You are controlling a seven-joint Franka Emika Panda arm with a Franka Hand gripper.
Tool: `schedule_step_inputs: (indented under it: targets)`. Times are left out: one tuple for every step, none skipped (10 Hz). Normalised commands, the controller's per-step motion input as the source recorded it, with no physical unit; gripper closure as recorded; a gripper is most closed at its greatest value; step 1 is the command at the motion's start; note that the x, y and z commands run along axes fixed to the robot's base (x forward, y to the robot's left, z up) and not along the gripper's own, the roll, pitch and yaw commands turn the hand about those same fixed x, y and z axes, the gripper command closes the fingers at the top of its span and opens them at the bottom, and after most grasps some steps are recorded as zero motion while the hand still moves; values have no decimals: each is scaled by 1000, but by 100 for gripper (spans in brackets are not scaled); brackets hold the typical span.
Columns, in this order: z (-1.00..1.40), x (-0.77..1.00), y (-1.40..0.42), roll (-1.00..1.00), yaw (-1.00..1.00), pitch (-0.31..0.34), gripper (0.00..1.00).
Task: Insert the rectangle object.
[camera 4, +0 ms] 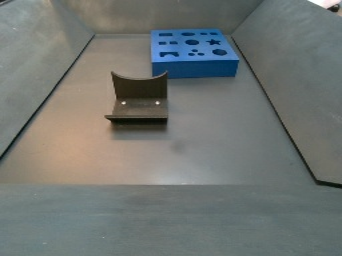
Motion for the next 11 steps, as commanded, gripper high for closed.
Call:
schedule_step_inputs:
  targets:
    - [-334,11,-403,16,-829,-27,100]
    - [-357,20,-394,17,-829,-41,100]
    - [-434,120,-397,37,-786,-49,100]
    - [-486,166,-363,53,-774,-57,100]
    - [-566,106,-317,84,-854,-63,100]
    - [-694,74,-103,129,-957,-64,100]
    - [-583,57,0,76,-1000,-50,100]
    - [-460,366,-60,51,-751,-19,100]
    - [-409,454,-74,33,-663,-16,100]
    - [-377,474,-74,16,-646,-10,100]
    - [-374,451,-69,17,-669,-7,100]
